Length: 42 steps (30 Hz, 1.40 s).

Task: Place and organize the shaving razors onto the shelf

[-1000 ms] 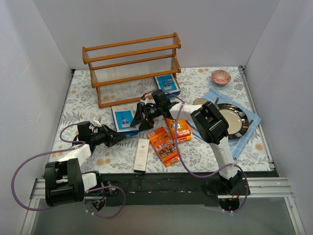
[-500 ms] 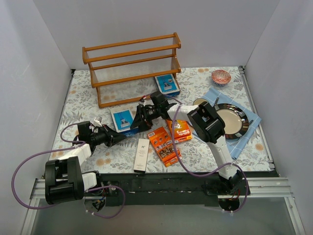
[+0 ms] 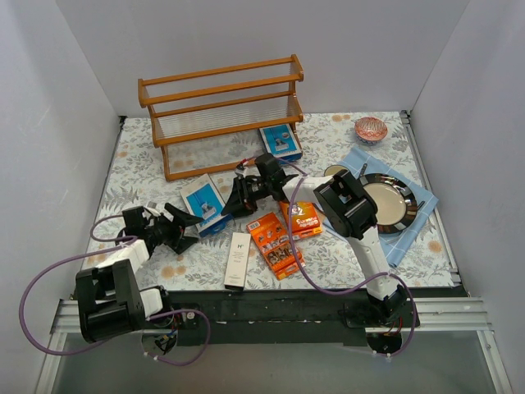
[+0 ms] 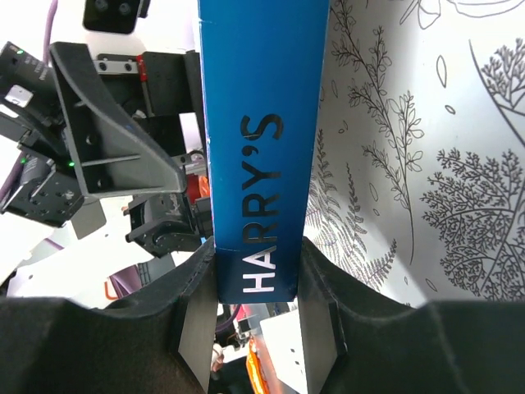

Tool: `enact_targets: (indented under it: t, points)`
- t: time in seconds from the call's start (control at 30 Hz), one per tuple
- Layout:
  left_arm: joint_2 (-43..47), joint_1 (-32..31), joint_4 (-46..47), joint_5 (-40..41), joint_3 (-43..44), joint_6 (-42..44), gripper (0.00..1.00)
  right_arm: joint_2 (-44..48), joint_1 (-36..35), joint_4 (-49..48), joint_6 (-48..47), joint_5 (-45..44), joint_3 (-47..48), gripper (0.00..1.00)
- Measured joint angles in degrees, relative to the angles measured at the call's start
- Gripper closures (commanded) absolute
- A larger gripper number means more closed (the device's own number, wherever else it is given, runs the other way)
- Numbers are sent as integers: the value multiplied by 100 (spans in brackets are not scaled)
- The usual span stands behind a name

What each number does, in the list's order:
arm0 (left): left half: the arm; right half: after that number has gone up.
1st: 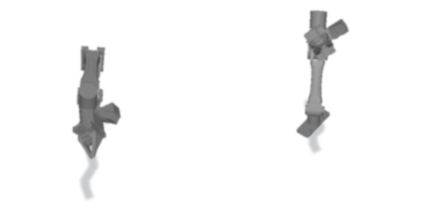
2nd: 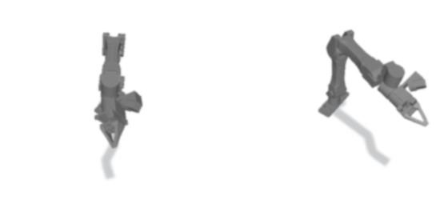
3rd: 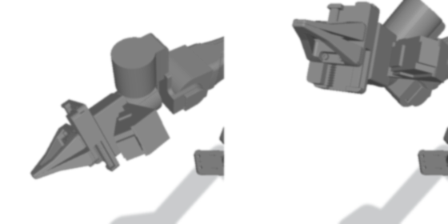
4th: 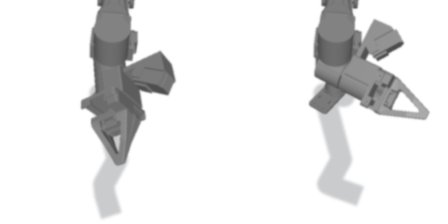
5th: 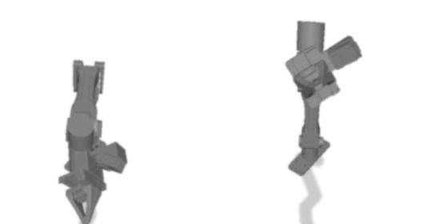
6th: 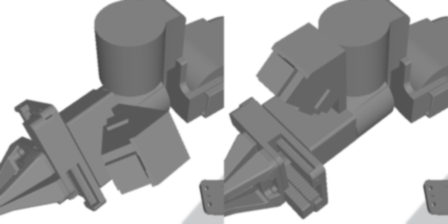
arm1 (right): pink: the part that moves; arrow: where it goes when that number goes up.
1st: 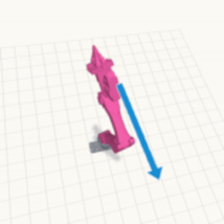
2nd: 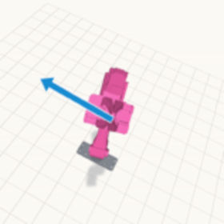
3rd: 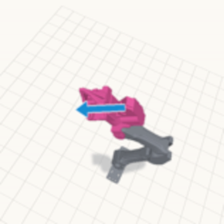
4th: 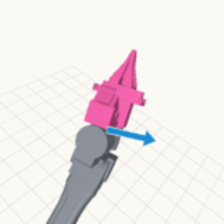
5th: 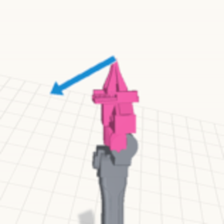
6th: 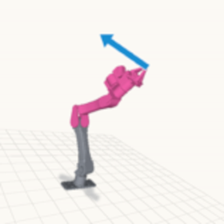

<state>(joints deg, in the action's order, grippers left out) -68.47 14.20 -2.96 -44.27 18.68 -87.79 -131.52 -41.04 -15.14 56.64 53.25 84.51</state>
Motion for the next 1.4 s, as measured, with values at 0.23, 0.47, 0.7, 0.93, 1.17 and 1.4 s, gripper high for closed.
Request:
enact_targets:
  t: [0.23, 0.47, 0.7, 0.93, 1.17, 1.4]
  points:
    - [-579, 9, 667, -308, -188, -282, 21, 2, 28, -177, 109, 15, -2, 67]
    - [-1231, -46, 1703, -739, -278, -748, 45, 9, 48, -210, 197, 28, -11, 65]
    - [-1467, -57, 2387, -916, -280, -1032, 70, 66, 68, -267, 184, 70, -131, 51]
    - [-1126, -59, 2422, -977, -271, -837, 85, 101, 90, 79, -225, 2, -129, 29]
    - [-737, -42, 2173, -1064, -94, -365, 88, 533, 146, 669, -890, -210, -127, 22]
    - [-1161, 42, 1239, -1187, 1158, 726, 87, 1294, 551, 1027, -1458, -273, -286, 21]
